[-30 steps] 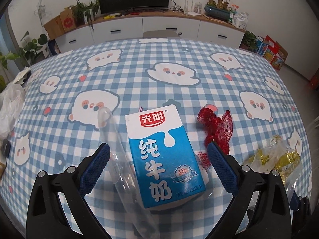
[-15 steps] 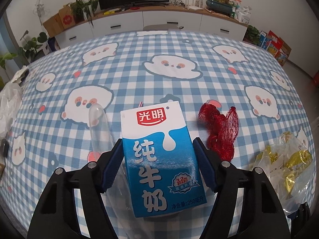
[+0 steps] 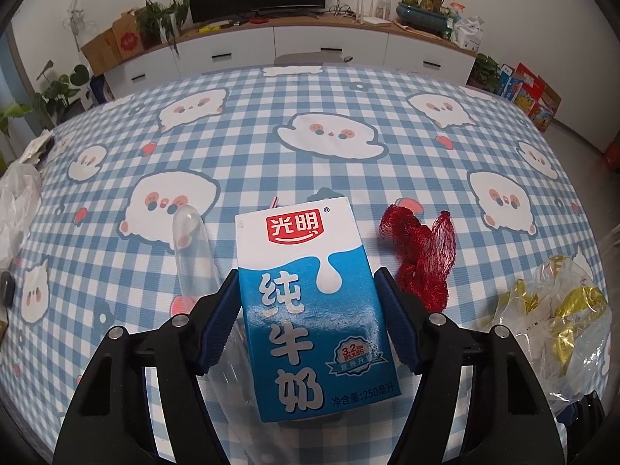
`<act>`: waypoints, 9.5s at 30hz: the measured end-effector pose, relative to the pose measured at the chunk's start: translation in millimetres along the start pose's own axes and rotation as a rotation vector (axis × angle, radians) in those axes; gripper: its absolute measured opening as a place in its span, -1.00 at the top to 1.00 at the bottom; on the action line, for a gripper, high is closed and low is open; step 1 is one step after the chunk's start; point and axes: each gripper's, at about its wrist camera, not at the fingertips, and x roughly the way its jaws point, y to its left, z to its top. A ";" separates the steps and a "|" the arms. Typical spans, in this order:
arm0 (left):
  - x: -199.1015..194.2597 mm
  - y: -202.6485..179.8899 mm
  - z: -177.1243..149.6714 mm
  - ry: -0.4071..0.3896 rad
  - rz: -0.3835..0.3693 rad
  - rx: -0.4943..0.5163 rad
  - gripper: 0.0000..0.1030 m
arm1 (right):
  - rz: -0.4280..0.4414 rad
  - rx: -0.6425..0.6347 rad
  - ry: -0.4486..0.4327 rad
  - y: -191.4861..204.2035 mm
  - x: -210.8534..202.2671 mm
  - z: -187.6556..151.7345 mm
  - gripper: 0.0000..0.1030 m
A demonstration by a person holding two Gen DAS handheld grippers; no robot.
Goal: Collect trash
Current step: 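Lift the milk carton and plastic bag and carry both over the trash bin, then open the left tool to drop the milk carton into the bin, then lower the right tool into the bin and open it to drop the plastic bag, then move both open tools back over the table toward the tube and red net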
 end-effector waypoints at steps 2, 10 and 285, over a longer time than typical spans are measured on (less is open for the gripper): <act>-2.1 -0.2 -0.1 -0.002 -0.002 0.002 -0.31 | -0.002 -0.003 -0.003 1.1 -2.9 1.2 0.31; -19.1 0.5 -1.9 -0.021 -0.013 0.012 -0.31 | -0.010 -0.010 -0.013 4.3 -19.4 8.9 0.31; -118.9 76.4 -127.1 -0.149 0.007 -0.026 -0.88 | -0.059 -0.088 -0.044 37.1 -76.1 -16.7 -0.85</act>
